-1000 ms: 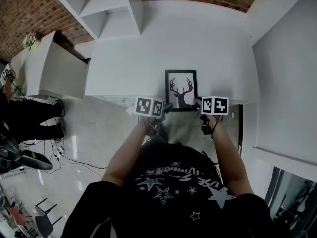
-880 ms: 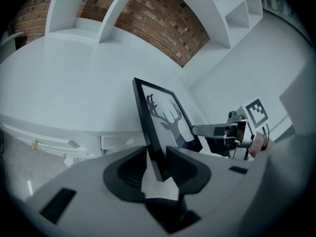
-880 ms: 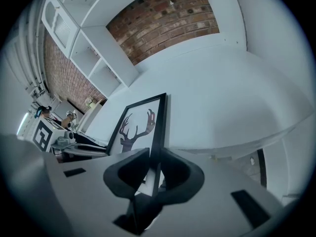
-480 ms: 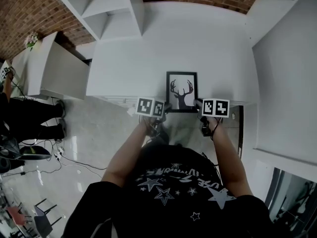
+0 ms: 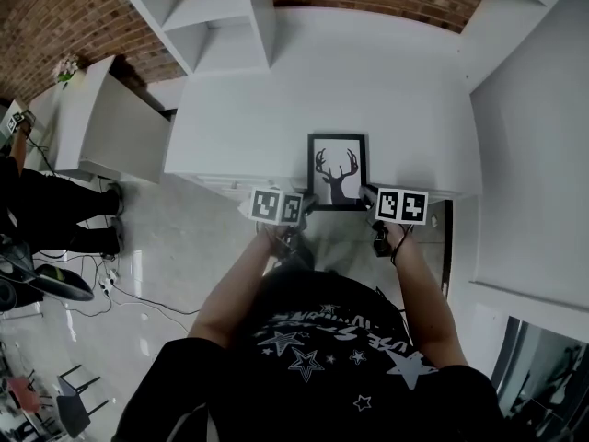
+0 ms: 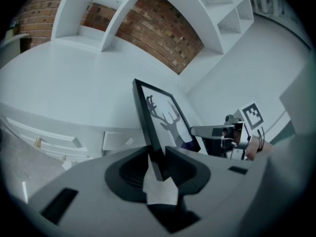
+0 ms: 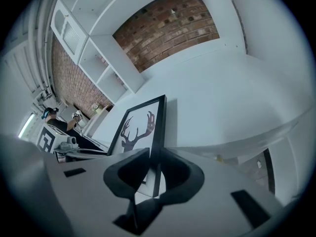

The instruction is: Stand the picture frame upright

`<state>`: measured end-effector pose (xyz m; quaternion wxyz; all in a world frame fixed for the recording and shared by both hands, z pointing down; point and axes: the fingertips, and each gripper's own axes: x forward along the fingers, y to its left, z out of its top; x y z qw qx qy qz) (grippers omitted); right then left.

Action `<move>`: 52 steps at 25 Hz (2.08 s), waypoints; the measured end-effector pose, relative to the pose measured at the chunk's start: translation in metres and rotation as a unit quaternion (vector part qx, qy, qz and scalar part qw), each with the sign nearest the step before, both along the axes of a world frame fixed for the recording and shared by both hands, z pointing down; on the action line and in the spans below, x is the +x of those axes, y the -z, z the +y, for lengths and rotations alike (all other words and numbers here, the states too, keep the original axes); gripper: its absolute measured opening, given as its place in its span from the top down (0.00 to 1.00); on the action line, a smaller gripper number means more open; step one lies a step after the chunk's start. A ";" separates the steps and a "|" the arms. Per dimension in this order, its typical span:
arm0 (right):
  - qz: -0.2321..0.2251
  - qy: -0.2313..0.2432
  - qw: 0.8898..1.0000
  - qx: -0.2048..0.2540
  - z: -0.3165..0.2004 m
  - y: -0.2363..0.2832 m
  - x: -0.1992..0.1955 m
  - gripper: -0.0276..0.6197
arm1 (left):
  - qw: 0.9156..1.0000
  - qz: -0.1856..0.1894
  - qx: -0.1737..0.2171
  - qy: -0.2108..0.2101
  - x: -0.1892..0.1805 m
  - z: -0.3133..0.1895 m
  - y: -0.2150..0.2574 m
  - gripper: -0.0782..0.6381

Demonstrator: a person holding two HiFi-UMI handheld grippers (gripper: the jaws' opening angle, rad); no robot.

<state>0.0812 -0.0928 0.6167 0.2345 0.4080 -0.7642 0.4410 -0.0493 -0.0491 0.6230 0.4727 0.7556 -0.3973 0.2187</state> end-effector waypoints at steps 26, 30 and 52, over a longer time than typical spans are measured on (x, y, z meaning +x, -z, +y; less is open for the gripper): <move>-0.102 0.072 0.974 0.187 0.012 0.111 -0.017 0.84 | 0.974 -0.039 0.199 0.104 -0.011 0.032 0.102 0.73; -0.111 0.084 0.971 0.195 0.021 0.121 -0.032 0.84 | 0.970 -0.050 0.209 0.113 -0.025 0.042 0.110 0.73; -0.124 0.093 0.962 0.226 -0.089 0.137 -0.151 0.84 | 0.960 -0.054 0.244 0.126 -0.145 -0.072 0.124 0.73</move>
